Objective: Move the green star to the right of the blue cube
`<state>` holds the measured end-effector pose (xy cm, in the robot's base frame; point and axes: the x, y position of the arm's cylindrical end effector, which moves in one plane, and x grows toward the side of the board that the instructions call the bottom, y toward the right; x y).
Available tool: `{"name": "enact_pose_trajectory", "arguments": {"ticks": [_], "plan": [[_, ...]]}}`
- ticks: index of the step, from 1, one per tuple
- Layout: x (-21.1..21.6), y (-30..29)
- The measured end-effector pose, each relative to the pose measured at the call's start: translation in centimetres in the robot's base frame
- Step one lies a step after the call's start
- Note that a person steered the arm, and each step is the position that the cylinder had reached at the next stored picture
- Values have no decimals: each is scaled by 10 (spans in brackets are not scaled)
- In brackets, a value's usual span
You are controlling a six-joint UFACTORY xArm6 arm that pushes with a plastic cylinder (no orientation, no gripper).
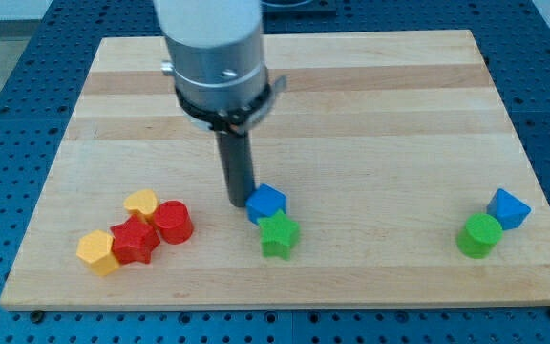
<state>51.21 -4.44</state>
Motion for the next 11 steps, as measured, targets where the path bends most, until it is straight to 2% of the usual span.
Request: {"name": "enact_pose_trajectory", "arguments": {"ticks": [2, 3, 4, 5, 7, 9, 10, 11], "plan": [[6, -8], [50, -19], [75, -10], [73, 41], [4, 79], [-1, 81], [4, 57], [29, 51]]}}
